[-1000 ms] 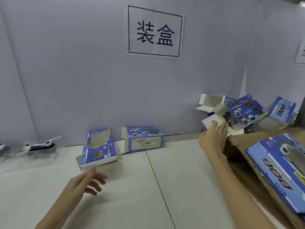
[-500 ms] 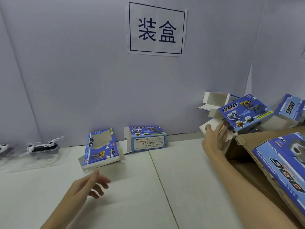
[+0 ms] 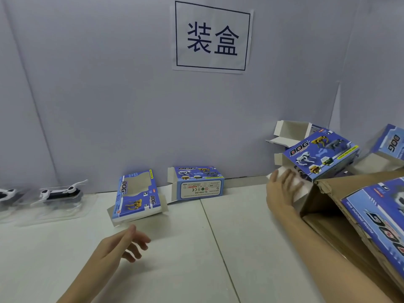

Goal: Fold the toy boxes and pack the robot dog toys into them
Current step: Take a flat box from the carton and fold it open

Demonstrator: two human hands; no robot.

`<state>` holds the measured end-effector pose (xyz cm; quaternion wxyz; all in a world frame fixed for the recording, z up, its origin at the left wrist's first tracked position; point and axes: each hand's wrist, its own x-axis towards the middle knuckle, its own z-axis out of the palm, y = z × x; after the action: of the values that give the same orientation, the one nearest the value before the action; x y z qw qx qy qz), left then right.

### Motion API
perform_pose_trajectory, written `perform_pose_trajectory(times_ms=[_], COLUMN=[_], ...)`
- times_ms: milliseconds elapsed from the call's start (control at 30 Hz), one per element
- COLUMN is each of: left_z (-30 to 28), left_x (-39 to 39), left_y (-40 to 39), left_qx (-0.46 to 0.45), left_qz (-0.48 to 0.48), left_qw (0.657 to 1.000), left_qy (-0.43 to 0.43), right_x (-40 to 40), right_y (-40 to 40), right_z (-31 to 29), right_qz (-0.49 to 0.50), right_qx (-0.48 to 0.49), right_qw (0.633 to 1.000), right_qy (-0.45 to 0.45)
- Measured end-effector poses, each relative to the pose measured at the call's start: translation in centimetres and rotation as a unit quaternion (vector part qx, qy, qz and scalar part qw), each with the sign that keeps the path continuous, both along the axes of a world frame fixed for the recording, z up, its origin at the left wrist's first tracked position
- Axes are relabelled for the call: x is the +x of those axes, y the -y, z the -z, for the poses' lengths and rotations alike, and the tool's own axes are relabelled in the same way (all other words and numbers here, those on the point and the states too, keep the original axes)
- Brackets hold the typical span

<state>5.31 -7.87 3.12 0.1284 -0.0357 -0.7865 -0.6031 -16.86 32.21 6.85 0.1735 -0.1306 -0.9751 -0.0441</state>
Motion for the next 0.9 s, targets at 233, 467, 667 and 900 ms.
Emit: perform_pose_trajectory(times_ms=[233,467,667,900], left_z=[-0.4,-0.7,-0.2,-0.1], left_x=[0.5,1.0,0.3,0.7], left_y=[-0.3,0.0,0.4,0.2], left_qx=[0.006,0.007,-0.001,-0.025], left_qz=[-0.011,-0.017,-0.009,-0.014], left_qw=[1.000,1.000,1.000,0.999], left_qy=[0.013,0.020,0.023,0.018], right_x=[3.1,2.8,0.9,3.8], right_y=[4.2,4.2,3.9,7.6], right_z=[0.1,2.2,3.5,2.0], right_qz=[-0.153,-0.009,-0.049,-0.149], right_qx=[-0.004,-0.005,-0.079,-0.063], right_qw=[0.982,0.998,0.995,0.987], right_qy=[-0.106,0.061,0.041,0.018])
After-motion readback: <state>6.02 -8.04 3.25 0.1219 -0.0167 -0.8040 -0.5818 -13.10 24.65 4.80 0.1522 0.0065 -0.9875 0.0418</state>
